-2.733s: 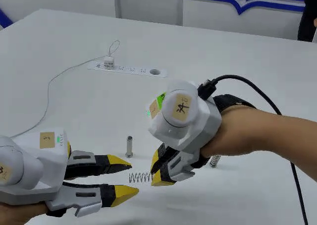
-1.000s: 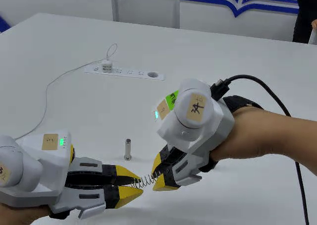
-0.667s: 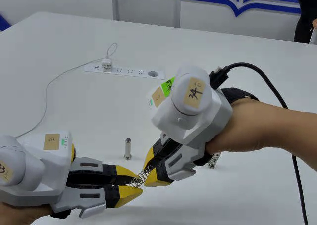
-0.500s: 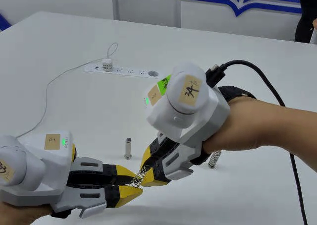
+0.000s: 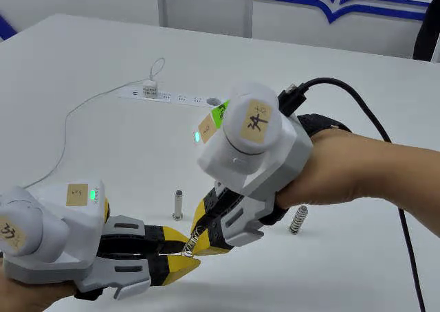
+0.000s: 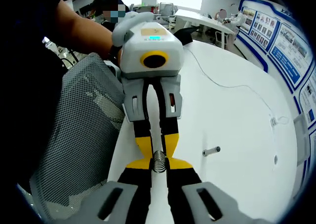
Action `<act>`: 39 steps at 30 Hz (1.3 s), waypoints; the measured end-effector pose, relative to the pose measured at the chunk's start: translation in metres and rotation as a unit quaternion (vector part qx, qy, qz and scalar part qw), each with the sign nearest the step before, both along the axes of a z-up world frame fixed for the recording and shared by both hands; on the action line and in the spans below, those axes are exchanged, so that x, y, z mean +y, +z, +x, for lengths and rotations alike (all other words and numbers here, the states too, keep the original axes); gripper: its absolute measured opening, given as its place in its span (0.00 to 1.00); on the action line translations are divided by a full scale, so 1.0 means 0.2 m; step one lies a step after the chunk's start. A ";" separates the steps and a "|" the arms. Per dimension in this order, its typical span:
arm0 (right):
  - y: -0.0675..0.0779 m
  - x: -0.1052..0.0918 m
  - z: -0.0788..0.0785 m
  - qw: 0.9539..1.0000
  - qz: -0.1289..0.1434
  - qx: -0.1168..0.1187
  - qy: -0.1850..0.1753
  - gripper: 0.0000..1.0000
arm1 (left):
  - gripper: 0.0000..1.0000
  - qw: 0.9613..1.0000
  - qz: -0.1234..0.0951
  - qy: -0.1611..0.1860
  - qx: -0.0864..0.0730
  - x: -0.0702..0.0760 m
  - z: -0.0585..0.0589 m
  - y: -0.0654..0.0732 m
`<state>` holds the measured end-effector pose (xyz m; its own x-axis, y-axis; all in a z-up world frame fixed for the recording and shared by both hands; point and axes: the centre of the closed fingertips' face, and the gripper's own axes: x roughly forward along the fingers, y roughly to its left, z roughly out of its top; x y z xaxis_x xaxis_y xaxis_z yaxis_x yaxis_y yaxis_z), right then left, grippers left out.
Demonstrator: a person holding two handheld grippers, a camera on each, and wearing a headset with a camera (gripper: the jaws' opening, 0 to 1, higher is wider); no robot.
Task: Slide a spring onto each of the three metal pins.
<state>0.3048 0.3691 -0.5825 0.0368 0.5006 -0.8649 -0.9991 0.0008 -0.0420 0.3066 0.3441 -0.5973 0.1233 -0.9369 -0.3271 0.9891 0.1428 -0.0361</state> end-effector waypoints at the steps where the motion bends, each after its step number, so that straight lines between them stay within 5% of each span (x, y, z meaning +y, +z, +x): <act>1: 0.00 0.00 0.00 1.000 -0.001 0.000 -0.001 0.12 | 0.11 1.000 0.000 0.002 0.000 0.00 0.00 0.00; 20: 0.02 -0.05 0.12 1.000 -0.021 -0.009 -0.010 0.12 | 0.31 0.999 0.001 0.048 0.002 0.12 0.07 -0.02; 39: 0.05 -0.02 0.40 0.998 -0.042 -0.040 -0.030 0.12 | 0.48 0.996 0.001 0.093 0.009 0.24 0.11 -0.03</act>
